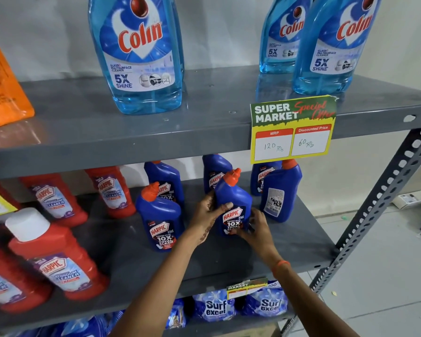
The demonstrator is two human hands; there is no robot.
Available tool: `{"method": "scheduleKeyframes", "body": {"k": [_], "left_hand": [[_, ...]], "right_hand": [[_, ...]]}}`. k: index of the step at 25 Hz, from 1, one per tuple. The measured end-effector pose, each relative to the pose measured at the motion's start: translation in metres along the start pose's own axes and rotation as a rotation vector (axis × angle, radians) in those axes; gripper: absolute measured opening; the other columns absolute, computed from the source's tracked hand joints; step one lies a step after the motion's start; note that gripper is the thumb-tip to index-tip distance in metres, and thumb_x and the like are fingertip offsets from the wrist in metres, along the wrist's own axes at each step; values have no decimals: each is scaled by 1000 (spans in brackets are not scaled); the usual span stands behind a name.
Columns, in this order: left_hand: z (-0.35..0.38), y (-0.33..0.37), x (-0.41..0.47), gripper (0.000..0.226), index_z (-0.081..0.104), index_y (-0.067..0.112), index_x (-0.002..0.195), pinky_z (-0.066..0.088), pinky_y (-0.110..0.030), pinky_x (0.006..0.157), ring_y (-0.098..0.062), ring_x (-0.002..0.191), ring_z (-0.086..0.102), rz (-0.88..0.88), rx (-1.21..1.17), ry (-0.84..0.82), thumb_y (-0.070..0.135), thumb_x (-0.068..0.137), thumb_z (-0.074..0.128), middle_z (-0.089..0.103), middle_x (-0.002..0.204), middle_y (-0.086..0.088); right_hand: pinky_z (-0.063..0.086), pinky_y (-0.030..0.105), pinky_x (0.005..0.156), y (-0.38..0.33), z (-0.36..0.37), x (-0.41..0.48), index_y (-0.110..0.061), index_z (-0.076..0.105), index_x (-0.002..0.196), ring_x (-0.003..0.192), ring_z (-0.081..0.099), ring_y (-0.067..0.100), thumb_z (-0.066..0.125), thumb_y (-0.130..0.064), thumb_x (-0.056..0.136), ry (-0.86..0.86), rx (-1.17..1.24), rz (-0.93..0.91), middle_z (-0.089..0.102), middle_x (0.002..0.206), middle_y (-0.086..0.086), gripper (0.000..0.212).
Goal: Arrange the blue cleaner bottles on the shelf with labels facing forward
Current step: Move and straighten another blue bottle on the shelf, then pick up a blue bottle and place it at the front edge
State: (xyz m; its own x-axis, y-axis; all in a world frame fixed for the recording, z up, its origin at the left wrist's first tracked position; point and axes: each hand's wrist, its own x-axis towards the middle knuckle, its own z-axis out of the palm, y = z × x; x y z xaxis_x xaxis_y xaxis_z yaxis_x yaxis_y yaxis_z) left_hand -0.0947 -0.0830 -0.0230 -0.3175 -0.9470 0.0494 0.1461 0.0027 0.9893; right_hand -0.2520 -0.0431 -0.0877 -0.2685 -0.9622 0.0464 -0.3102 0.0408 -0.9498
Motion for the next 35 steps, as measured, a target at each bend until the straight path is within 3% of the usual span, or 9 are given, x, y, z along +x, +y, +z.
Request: {"method": "scheduleKeyframes", "body": {"k": [5,7,10,12,15,21,27,30,35], "left_hand": [[2,1,-3,42,55,23,116,55,-17,75,-19,109,65,17,83,-1,9,80,70,67,110,2],[7,2,-11,59,46,20,127,54,-24,89,-22,119,58,40,170,12,13,76,75,63,122,0],[22,4,-30,94,16,13,147,26,-32,116,-16,142,27,308,577,218,35,75,74,27,155,-7],[41,7,-40,97,10,8,147,10,-28,119,-16,145,11,537,869,368,50,77,63,16,157,-12],[86,4,-44,90,7,13,148,7,-20,119,-11,146,7,670,890,214,45,82,60,12,157,-5],[138,12,14,76,21,6,145,22,-24,113,-24,140,31,286,672,54,10,83,66,28,154,-11],[143,51,68,58,46,1,128,41,-35,101,-32,121,51,72,958,-107,14,78,73,55,132,-19],[142,64,75,55,53,3,118,39,-19,83,-22,107,56,57,928,-160,16,72,79,62,119,-14],[141,76,66,39,63,16,91,44,-16,63,-16,79,60,114,920,-137,34,63,84,67,81,4]], "right_hand": [[51,37,91,-6,2,-6,-8,45,123,112,55,29,83,-9,65,17,3,5,52,124,15,69],[48,33,92,-10,2,-13,-6,42,128,114,55,27,81,-6,67,42,15,3,51,127,13,73],[44,35,100,-17,-6,-33,-8,43,128,116,53,22,71,1,74,290,81,-114,51,127,10,62],[44,35,99,-19,-19,-42,-10,46,123,114,53,23,67,-1,77,516,20,-234,51,123,9,51],[40,38,104,-13,-47,-32,-9,40,129,123,45,27,71,-9,78,610,39,-148,46,129,15,59],[44,49,102,8,-87,5,-3,43,128,118,50,32,73,-5,76,261,143,56,51,128,20,60],[47,41,75,12,-103,30,-4,48,117,97,60,38,64,-1,81,134,84,32,62,104,17,40],[52,44,82,20,-108,19,-8,45,125,98,59,33,61,-3,85,142,115,-64,58,106,7,42],[50,46,99,16,-118,7,-20,24,143,122,51,25,62,-19,87,91,84,-121,48,135,9,68]]}}
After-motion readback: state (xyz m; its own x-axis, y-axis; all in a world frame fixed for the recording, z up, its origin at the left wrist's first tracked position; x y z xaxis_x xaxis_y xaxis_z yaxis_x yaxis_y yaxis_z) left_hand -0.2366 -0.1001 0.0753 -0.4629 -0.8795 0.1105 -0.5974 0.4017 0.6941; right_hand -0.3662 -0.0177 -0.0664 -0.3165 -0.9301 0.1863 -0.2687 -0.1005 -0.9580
